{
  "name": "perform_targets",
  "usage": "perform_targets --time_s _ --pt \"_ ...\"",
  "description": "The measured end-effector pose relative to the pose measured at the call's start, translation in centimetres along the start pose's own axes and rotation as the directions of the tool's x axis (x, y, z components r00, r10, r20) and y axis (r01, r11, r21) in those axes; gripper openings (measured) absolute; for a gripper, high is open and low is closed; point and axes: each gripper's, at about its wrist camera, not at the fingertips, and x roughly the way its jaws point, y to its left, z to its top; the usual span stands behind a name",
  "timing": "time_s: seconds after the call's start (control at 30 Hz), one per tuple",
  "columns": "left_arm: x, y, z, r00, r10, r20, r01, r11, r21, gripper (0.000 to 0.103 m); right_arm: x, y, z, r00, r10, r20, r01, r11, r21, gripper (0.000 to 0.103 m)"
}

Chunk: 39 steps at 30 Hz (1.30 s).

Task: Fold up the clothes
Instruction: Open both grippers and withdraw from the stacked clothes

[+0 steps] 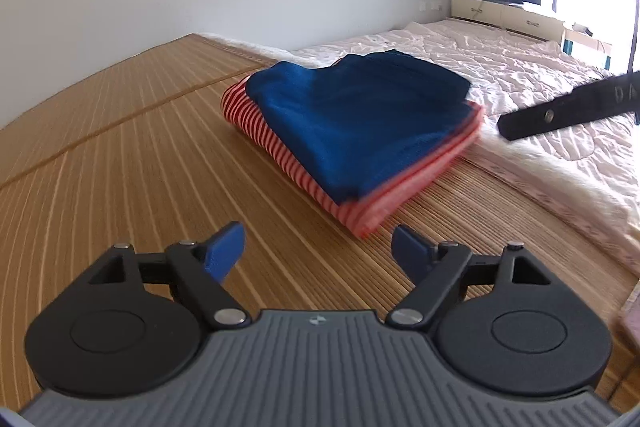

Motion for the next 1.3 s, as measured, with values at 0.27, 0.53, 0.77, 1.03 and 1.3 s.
perform_targets --time_s 0.27,0.53,0.77,1.03,1.3 --pt "-6.8 -4.1 -3.5 0.997 0.057 -0.059 -0.059 0.998 -0.024 0.092 -4.2 3.7 -6.7 0.996 -0.092 0.014 0.092 0.995 -0.023 0.078" --pt "-10.5 -5.6 -6.2 0.993 0.065 -0.095 -0.075 0.992 -0.103 0.092 -4.7 4.1 -10.3 0.990 -0.110 -0.082 0.108 0.994 -0.028 0.079" --pt "-12.1 -7.0 -7.1 0.992 0.087 -0.095 -0.094 0.993 -0.070 0.092 -5.2 4.8 -12.0 0.989 -0.095 -0.109 0.089 0.994 -0.061 0.079" --pt "-13.2 -7.7 -7.7 0.991 0.090 -0.095 -0.096 0.993 -0.062 0.092 -4.5 6.2 -12.2 0.990 -0.063 -0.128 0.051 0.994 -0.097 0.080" --pt "-14.5 -7.9 -8.4 0.992 0.083 -0.098 -0.091 0.993 -0.080 0.092 -4.6 6.6 -12.5 0.990 -0.056 -0.132 0.042 0.993 -0.106 0.081"
